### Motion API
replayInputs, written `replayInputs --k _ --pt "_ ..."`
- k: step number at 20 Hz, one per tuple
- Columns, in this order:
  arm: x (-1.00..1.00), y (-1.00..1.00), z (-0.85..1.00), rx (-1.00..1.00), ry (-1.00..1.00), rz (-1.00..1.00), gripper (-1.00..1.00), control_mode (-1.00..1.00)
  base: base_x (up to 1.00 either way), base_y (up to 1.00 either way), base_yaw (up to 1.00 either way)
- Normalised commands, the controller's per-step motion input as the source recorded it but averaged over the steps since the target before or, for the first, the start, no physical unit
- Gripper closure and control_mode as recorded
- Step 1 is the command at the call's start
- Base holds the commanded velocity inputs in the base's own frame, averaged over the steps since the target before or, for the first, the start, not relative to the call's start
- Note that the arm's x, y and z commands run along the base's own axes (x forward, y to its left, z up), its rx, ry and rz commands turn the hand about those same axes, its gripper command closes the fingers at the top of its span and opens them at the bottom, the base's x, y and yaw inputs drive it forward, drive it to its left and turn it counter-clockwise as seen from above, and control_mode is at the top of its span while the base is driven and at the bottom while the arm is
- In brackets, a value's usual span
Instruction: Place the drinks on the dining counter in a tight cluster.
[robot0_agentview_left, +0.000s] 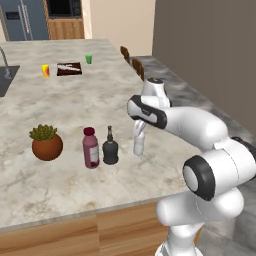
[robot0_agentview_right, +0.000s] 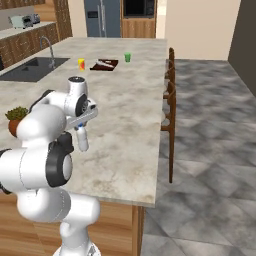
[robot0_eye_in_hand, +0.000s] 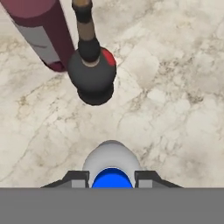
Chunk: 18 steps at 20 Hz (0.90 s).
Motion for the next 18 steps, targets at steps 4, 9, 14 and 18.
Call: replayInputs --k 4,9,14,18 --pt "0.00 0.00 -0.20 0.00 0.00 0.22 1.00 -1.00 0.00 0.00 0.00" --pt "0.03 0.00 -0.25 0.00 -0.02 0.16 1.00 -1.00 0.00 0.00 0.00" --pt "0.22 0.02 -0.13 0.00 0.00 0.11 1.00 -1.00 0.00 0.00 0.00" --pt "0.14 0.21 -0.09 0.00 -0.03 0.03 1.00 -1.00 0.00 0.00 0.00"
